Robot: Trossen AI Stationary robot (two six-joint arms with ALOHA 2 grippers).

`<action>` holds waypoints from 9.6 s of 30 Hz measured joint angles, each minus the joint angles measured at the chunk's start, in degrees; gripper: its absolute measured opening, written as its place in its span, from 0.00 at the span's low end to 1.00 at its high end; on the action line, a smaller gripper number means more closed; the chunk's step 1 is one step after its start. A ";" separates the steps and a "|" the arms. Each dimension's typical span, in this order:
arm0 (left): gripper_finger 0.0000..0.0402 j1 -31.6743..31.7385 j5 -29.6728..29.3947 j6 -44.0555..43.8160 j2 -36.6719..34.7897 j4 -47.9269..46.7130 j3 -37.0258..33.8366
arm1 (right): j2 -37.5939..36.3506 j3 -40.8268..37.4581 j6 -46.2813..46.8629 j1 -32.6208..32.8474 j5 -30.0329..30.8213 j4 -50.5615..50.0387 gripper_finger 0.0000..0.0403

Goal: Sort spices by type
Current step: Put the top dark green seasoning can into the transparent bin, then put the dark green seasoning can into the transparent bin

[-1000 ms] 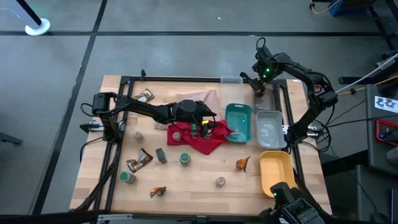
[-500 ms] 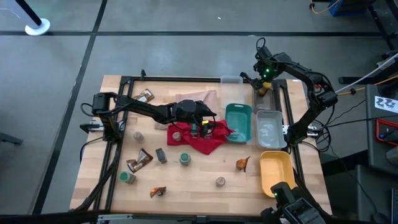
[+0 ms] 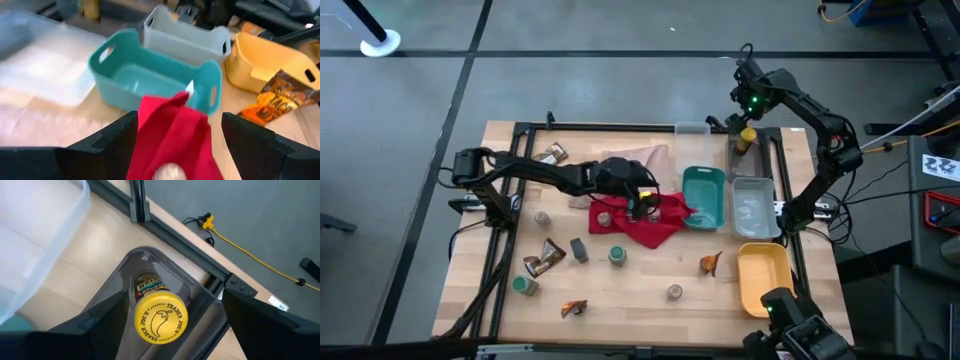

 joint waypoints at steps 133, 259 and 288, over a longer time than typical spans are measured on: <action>0.27 -5.36 -7.51 2.15 -8.10 -0.90 -0.37 | 0.31 8.28 -4.04 45.82 -34.50 12.84 0.57; 0.52 -0.15 -7.59 5.12 -11.95 -14.67 -0.37 | 21.46 17.74 -16.46 14.29 -2.50 -3.02 0.43; 0.52 -15.17 -2.90 23.98 -24.17 -59.47 -0.39 | 21.44 30.26 -12.02 25.35 -12.60 -18.31 0.43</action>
